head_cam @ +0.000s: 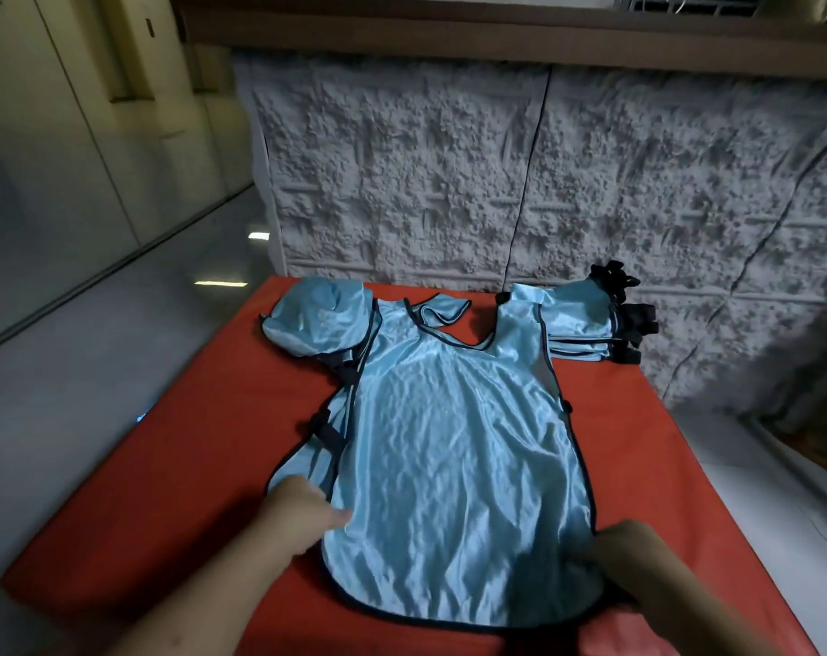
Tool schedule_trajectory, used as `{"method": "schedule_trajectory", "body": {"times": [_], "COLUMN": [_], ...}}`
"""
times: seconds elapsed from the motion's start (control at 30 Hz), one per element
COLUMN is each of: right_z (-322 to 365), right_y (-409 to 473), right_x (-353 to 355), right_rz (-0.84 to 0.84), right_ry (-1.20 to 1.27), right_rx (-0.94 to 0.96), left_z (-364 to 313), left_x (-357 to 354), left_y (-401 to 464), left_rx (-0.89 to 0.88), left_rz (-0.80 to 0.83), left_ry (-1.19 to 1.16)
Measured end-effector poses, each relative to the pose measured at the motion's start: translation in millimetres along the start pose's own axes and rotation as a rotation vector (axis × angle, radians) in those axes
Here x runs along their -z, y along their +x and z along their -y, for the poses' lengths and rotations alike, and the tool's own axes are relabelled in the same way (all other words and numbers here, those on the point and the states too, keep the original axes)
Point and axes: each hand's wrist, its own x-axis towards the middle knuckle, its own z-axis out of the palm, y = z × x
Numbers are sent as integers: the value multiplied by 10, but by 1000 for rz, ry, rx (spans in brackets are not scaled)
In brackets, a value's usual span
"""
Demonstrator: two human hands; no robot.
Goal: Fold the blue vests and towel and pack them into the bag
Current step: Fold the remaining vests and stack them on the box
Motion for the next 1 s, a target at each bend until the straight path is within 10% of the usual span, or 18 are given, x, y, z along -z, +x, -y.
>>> {"method": "schedule_trajectory", "body": {"times": [0.23,0.6,0.8,1.0], "right_z": [252,214,118,149], "right_y": [-68,-165,-230,-242], "right_x": [91,-270,-458,-651], "right_rz": [36,126,-125,35], "right_ry": [587,321,-238,241], "right_rx": [-22,-61,202,171], "left_z": [-310,142,155,81], "left_x": [419,526,444,367], "left_y": [70,602,499,432], "left_rx": [-102,16,-55,-29], "left_rz": [-48,-195,-228,-178], "left_ry": [-756,-149,137,111]}}
